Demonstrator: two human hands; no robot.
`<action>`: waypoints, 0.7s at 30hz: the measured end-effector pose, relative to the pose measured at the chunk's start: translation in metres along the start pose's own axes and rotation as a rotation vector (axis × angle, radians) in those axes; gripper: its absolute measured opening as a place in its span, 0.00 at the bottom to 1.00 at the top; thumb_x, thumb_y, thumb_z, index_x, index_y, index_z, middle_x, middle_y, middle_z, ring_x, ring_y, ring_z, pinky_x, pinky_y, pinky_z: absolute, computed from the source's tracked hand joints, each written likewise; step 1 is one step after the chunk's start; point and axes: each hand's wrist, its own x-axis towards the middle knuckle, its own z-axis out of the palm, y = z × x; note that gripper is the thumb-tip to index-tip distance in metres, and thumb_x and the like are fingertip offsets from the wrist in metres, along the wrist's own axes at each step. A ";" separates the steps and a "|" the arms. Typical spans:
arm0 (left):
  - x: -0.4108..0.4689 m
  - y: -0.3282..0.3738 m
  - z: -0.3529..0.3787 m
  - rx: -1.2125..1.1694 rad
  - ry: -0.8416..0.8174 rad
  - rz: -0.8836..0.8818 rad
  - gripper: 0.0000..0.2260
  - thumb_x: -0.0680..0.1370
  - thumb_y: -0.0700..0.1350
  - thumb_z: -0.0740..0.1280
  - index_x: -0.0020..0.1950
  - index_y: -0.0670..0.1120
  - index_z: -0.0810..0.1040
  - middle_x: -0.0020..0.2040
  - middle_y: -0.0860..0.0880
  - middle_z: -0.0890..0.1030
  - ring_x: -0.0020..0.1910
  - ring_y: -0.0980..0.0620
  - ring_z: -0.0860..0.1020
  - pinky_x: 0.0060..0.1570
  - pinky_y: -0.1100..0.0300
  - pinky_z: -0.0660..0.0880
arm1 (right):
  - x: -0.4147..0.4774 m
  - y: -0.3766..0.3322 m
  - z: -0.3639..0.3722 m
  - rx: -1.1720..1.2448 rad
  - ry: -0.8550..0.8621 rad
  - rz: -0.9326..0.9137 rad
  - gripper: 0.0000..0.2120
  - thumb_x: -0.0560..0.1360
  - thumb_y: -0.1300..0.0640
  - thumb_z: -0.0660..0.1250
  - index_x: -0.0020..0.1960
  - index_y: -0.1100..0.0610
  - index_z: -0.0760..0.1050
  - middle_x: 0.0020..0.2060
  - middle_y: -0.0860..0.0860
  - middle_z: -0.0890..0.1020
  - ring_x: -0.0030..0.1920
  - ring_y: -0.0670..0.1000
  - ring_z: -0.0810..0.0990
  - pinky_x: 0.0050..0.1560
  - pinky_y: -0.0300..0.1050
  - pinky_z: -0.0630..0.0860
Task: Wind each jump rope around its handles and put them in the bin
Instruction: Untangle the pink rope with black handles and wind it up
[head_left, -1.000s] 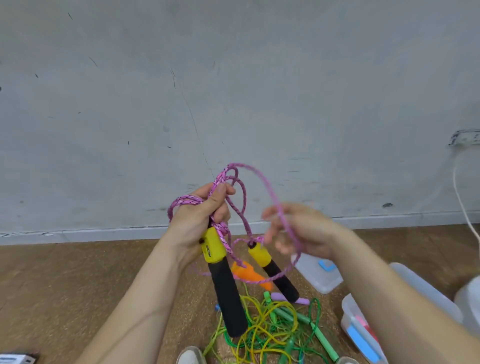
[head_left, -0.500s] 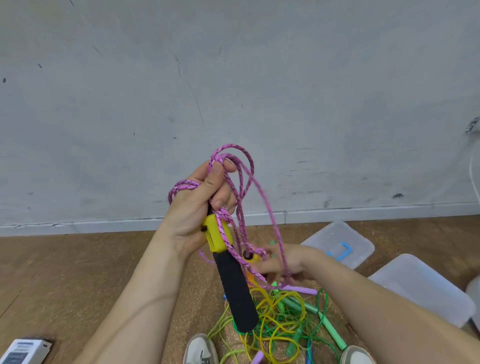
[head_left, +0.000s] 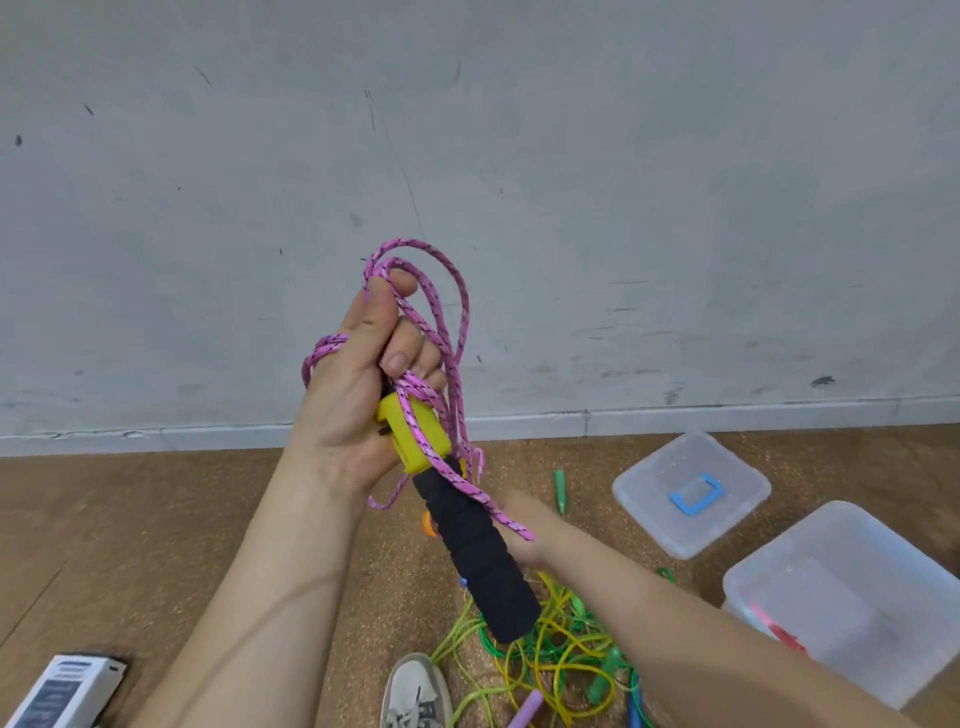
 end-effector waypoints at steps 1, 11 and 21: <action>0.000 0.000 -0.003 0.030 0.045 -0.004 0.08 0.76 0.52 0.61 0.43 0.52 0.77 0.21 0.55 0.63 0.21 0.58 0.60 0.23 0.67 0.61 | -0.008 -0.011 -0.010 -0.022 0.051 -0.007 0.19 0.73 0.44 0.62 0.32 0.58 0.71 0.25 0.52 0.73 0.26 0.51 0.71 0.31 0.42 0.67; -0.013 0.002 -0.008 0.344 -0.122 -0.122 0.10 0.77 0.45 0.63 0.39 0.45 0.81 0.18 0.52 0.65 0.20 0.55 0.63 0.24 0.65 0.62 | -0.034 -0.057 -0.029 0.338 0.232 -0.260 0.13 0.78 0.60 0.60 0.38 0.55 0.79 0.36 0.53 0.80 0.36 0.50 0.77 0.40 0.44 0.74; -0.027 -0.002 0.005 0.410 -0.371 -0.128 0.08 0.76 0.45 0.66 0.38 0.47 0.81 0.18 0.52 0.68 0.20 0.55 0.65 0.25 0.65 0.65 | -0.008 -0.021 0.008 -0.838 -0.040 -0.046 0.09 0.76 0.56 0.64 0.54 0.60 0.75 0.53 0.57 0.78 0.57 0.58 0.78 0.52 0.50 0.72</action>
